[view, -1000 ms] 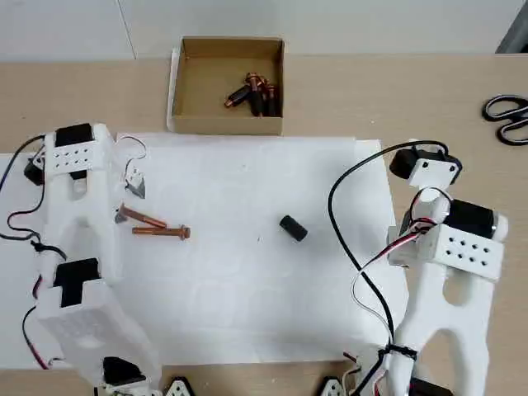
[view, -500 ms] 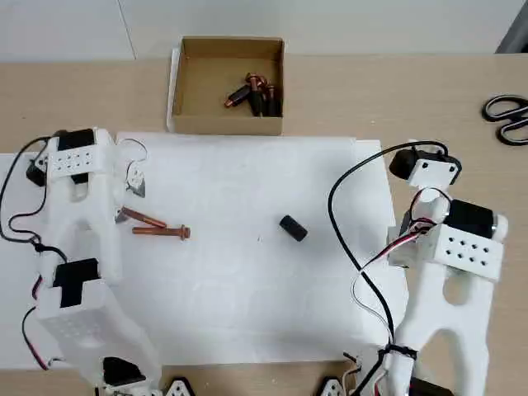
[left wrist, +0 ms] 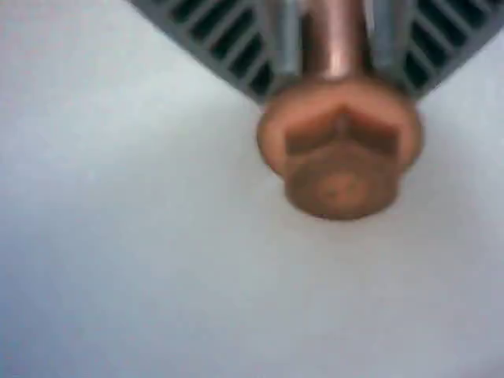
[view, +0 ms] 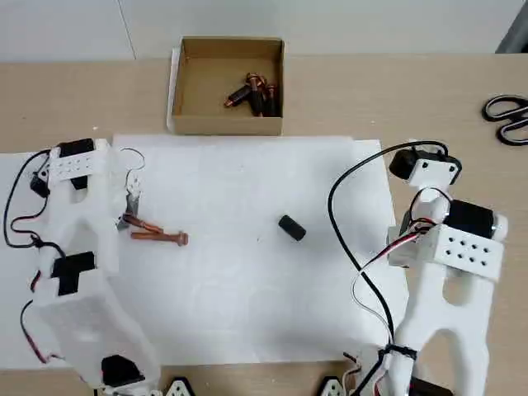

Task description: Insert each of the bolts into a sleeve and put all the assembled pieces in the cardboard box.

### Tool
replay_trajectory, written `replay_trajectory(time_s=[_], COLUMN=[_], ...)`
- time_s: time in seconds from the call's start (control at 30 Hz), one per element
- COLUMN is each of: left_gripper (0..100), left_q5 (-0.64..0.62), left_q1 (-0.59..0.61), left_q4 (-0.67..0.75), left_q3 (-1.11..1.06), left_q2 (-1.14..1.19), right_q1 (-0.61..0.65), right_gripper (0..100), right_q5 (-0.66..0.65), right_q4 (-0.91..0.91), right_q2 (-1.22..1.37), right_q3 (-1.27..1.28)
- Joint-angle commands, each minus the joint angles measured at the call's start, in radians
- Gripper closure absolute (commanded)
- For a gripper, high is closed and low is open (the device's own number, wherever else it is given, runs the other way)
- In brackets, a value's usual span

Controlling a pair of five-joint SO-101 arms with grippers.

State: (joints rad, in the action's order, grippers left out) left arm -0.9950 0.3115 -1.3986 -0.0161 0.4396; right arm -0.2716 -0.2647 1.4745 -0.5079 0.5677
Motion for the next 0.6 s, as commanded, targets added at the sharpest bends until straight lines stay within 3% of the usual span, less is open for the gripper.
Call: replay_trajectory(time_s=[0.0,0.57], left_gripper=[99,97], left_q5=[0.0,0.0], left_q1=[0.028,0.023], left_q4=[-0.003,0.003], left_q3=[-0.008,0.053], left_q2=[0.06,0.106], right_q1=[-0.01,-0.01], right_gripper=[99.4,99.4], right_q5=[-0.011,-0.011], right_q4=[-0.008,-0.015], right_q2=[-0.028,-0.024], right_q3=[-0.005,-0.005])
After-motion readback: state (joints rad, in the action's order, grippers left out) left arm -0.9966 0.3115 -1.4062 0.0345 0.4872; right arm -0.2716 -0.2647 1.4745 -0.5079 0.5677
